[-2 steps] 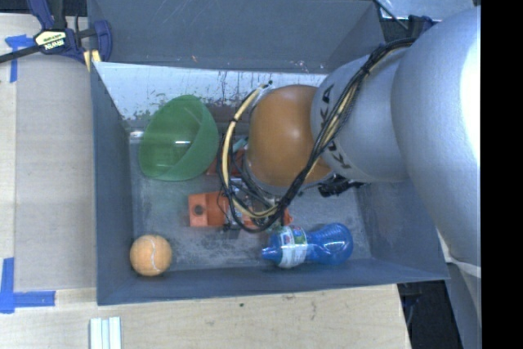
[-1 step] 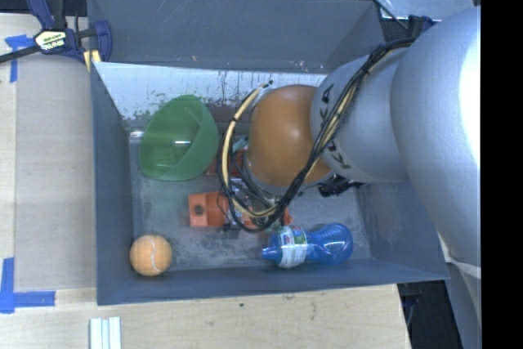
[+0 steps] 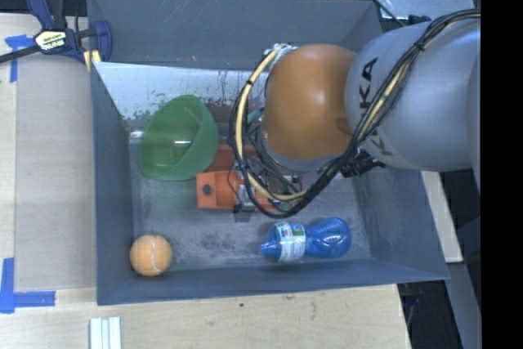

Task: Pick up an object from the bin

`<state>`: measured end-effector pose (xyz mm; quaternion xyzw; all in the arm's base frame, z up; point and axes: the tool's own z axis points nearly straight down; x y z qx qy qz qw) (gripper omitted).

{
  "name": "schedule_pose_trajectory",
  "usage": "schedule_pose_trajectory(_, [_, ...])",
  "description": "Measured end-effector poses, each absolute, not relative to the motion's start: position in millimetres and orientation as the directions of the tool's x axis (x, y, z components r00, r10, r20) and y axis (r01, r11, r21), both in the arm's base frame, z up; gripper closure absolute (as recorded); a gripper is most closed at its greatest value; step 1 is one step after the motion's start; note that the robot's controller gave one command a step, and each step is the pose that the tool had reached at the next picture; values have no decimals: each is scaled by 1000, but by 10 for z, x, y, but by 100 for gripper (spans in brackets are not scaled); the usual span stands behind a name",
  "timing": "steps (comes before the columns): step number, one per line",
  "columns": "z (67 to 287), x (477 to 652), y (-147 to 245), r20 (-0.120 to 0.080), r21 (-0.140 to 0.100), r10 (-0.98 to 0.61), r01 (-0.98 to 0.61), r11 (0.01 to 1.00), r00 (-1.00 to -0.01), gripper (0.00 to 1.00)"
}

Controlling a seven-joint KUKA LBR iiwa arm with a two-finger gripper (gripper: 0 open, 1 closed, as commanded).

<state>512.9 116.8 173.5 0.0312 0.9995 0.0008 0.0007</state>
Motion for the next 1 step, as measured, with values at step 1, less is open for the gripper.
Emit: schedule_pose_trajectory(1, [2050, 5159, 1214, -7, 2, 36, 36, 999, -999, 100])
